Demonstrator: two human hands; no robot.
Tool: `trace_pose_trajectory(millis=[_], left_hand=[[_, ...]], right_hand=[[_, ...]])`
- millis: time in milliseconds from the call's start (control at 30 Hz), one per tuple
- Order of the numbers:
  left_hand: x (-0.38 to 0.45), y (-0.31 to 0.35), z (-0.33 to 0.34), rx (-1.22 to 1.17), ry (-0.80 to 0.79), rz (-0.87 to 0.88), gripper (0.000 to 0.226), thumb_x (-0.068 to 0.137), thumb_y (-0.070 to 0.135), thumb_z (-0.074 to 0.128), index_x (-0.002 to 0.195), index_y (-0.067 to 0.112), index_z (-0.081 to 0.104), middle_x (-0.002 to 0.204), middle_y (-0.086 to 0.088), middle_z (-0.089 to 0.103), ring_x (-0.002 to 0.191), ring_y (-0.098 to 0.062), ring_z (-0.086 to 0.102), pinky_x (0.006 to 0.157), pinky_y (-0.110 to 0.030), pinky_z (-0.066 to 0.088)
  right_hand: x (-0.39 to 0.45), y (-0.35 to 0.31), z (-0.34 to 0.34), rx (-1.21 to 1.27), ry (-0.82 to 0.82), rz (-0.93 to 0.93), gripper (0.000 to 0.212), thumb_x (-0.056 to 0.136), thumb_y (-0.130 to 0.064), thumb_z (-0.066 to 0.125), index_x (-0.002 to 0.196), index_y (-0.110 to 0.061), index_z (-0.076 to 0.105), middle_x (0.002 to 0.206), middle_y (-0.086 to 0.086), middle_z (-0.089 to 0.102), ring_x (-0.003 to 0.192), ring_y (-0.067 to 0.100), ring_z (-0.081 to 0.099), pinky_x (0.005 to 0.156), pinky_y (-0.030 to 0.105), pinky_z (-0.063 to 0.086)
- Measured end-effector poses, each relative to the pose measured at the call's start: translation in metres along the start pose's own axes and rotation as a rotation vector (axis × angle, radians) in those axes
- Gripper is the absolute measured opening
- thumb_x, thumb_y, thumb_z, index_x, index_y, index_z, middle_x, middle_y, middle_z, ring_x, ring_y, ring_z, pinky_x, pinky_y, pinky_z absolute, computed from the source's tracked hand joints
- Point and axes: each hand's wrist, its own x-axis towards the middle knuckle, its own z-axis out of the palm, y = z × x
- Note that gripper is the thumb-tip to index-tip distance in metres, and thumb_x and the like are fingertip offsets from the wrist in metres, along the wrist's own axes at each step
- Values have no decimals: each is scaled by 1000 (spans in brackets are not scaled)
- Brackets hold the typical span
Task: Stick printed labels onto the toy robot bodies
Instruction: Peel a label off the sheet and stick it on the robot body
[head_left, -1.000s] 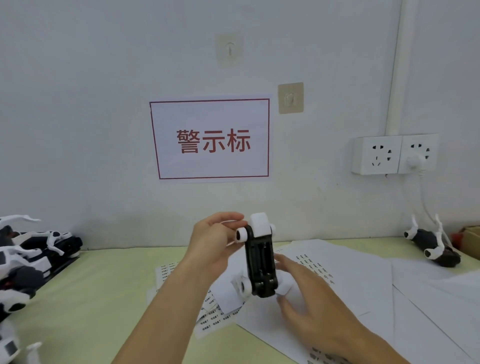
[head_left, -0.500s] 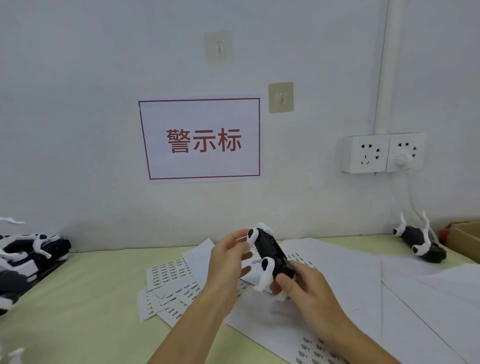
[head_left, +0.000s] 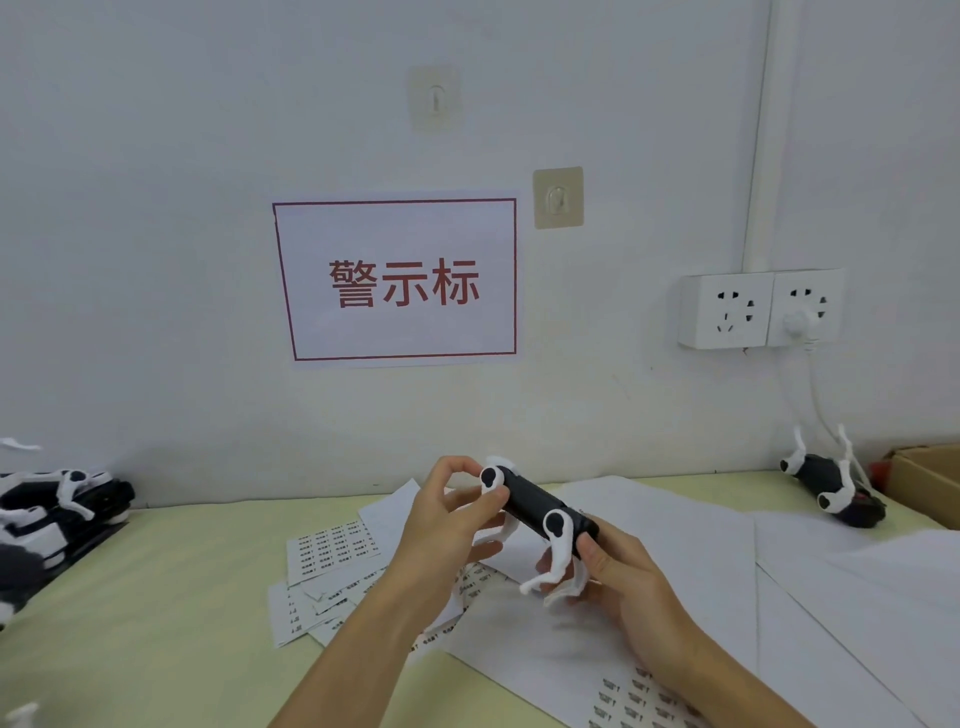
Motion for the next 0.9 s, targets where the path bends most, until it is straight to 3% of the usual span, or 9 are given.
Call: trace_pose_trajectory(millis=[133,233,333,467,600,767,900], left_hand=[[-1,-3,3,-52,-2,-10,23,87,11,76,94,19,56,110,-16,67,79,-14,72,74,-38,61],[-1,-6,6,-33,8,5,26,84,11,80,89,20,56,111,-14,65,80,-18,69,69,-33,59],[3,-11,6,54,40,28,30,81,15,83,85,22,55,113,-13,64,81,-24,66,66,-30,56],[7,-17,7,109,66,-6,44,75,25,88,96,24,48,111,-4,64,67,-18,64,66,-28,52],[8,-15,10,148,49,-14,69,58,42,90,109,31,46,109,2,64,86,-14,68,72,-27,52],[6,-10,11,121,62,-76,51,80,50,78,120,26,59,108,8,68,83,-2,69,65,-20,51],[7,-8,14,91,47,-129,44,84,49,75,118,27,58,107,6,67,87,-7,70,86,-33,58]], right_hand=[[5,4,-3,34,131,9,30,105,-21,39,118,-19,65,97,18,70,80,31,69,71,37,48],[6,5,-3,70,192,29,33,108,-16,33,117,-19,65,104,13,73,81,30,70,69,34,47],[7,3,-4,132,215,60,34,108,-20,32,117,-13,65,111,13,73,80,28,69,67,36,44],[9,1,-4,189,223,74,39,99,-37,44,114,-9,67,107,15,73,77,29,69,69,40,44],[7,1,-5,53,269,26,30,96,-34,55,110,-12,70,102,11,74,81,30,69,79,46,46],[9,1,-7,37,311,21,38,102,-35,48,107,-6,71,78,16,71,68,25,65,71,46,48],[7,1,-4,103,264,-1,48,93,-45,51,107,-4,71,81,19,67,70,25,63,71,43,50]])
